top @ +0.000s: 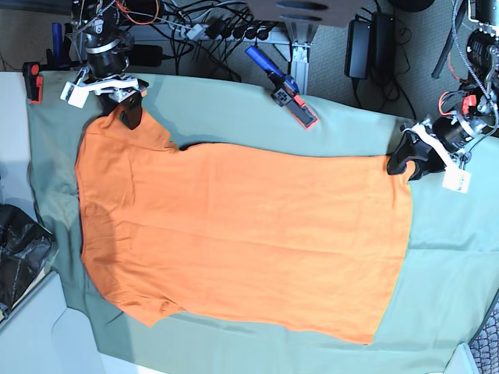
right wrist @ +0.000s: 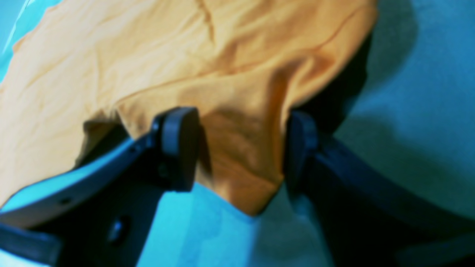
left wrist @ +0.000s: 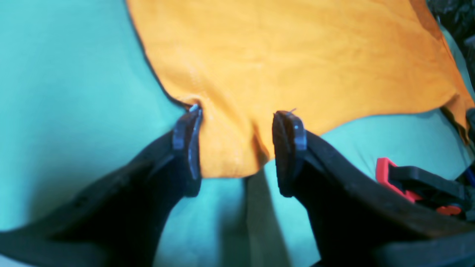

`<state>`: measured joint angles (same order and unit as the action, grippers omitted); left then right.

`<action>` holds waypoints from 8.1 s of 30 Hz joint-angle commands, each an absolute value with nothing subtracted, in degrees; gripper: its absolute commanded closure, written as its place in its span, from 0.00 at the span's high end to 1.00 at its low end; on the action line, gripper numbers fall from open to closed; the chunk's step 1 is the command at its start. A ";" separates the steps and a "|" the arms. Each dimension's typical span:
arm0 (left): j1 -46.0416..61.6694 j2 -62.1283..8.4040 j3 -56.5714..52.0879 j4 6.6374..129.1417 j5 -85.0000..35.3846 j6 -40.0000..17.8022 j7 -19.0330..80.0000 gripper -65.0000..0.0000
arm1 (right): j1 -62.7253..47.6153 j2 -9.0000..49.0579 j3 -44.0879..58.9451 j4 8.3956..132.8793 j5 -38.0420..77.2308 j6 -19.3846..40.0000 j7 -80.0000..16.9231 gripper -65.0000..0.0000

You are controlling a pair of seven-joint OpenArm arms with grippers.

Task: Fold the T-shirt properly
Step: 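Grasp the shirt shoulder with the right gripper and the hem corner with the left, then lift and pull the shirt edge with both grippers, folding it lengthwise, then lay the folded edge down and open both grippers, then move both grippers to the opposite long edge of the shirt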

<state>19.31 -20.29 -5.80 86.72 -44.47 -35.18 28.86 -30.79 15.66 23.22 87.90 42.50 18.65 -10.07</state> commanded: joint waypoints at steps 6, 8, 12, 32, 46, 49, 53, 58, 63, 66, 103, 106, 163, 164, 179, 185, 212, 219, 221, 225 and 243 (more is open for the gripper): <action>19.35 -20.62 -5.69 87.18 -42.11 -35.33 29.74 0.25 | -30.76 13.78 23.22 88.49 39.33 18.24 -11.00 0.54; 19.35 -20.67 -5.69 87.18 -40.64 -35.35 28.99 0.12 | -30.17 13.43 23.22 88.49 38.11 18.24 -11.35 0.54; 19.35 -20.64 -5.69 87.18 -38.63 -35.38 28.71 0.00 | -29.65 13.32 23.22 88.49 35.16 18.24 -11.68 0.16; 27.00 -26.06 -7.16 94.63 -44.34 -40.00 30.74 0.00 | -38.76 14.59 26.65 96.38 37.52 18.24 -21.06 0.00; 26.63 -29.56 -11.60 95.53 -49.28 -40.00 32.40 0.00 | -42.35 18.20 33.69 103.77 40.53 18.28 -22.94 0.00; 25.50 -29.74 -11.60 95.59 -49.34 -40.00 32.42 0.00 | -41.76 19.62 33.69 104.22 40.51 18.26 -22.94 0.00; 22.94 -29.71 -11.60 95.59 -50.26 -40.00 32.97 0.00 | -39.35 19.99 33.69 104.22 40.51 18.28 -22.96 0.00; 20.01 -29.69 -11.60 95.57 -50.37 -40.00 33.01 0.00 | -34.57 20.18 33.67 104.14 39.83 18.41 -22.98 0.00; 15.53 -29.69 -10.39 95.55 -48.27 -40.00 32.80 0.00 | -28.62 21.58 33.08 103.11 38.44 18.72 -23.03 0.00; 12.99 -29.69 -8.01 95.48 -46.24 -40.00 32.67 0.00 | -25.23 23.16 31.66 101.60 36.91 18.70 -23.00 0.00; -6.46 -29.39 -2.11 69.69 -44.45 -40.00 32.51 0.58 | -1.63 19.88 21.02 78.37 27.75 19.79 -22.09 0.68; -6.35 -29.41 -7.03 69.69 -48.80 -40.00 35.22 0.58 | -1.63 19.86 25.34 79.66 29.69 19.79 -24.53 0.68; -1.61 -18.74 -10.52 68.49 -42.19 -34.74 32.80 0.11 | -3.36 14.11 34.57 75.64 42.46 19.53 -29.67 0.00; -1.58 -18.74 -10.52 68.49 -41.89 -34.83 32.82 0.02 | -3.36 14.13 34.57 75.64 42.46 19.53 -29.74 0.00; -0.71 -22.96 -10.52 73.06 -52.18 -40.00 40.95 0.00 | -3.75 14.59 34.59 78.37 45.06 21.28 -34.85 0.00; 3.90 -25.17 -10.52 78.56 -52.75 -40.00 41.36 0.00 | -6.72 14.59 34.59 80.79 45.08 21.28 -35.05 0.00; 16.75 -28.53 -11.70 89.78 -56.45 -40.00 43.53 0.00 | -26.85 21.56 36.80 95.68 45.06 21.26 -34.74 0.00; 17.63 -28.56 -11.70 89.78 -54.54 -40.00 42.72 0.00 | -26.87 21.52 36.80 95.68 40.66 21.26 -34.70 0.00; 18.06 -28.56 -11.70 89.78 -54.52 -40.00 42.65 0.00 | -26.89 21.39 36.80 95.68 40.45 21.26 -34.72 0.24; 19.46 -28.58 -11.70 89.78 -54.48 -40.00 42.44 0.32 | -26.87 21.12 36.80 95.68 39.48 21.23 -34.76 0.64; 18.35 -29.69 -19.20 95.70 -54.61 -40.00 40.84 0.42 | -25.04 21.74 45.76 95.68 41.54 21.23 -36.23 0.64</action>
